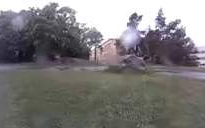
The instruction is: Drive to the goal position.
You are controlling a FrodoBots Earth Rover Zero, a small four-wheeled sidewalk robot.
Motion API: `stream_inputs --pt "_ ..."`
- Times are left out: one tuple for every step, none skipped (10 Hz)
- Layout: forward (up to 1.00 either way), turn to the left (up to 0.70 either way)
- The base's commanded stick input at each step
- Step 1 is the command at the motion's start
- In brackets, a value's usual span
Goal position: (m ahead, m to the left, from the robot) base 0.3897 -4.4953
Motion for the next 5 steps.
stream_inputs --pt "0.45 0.27" --pt "0.45 0.27" --pt "0.45 0.27" --pt "0.45 0.27" --pt "0.45 0.27"
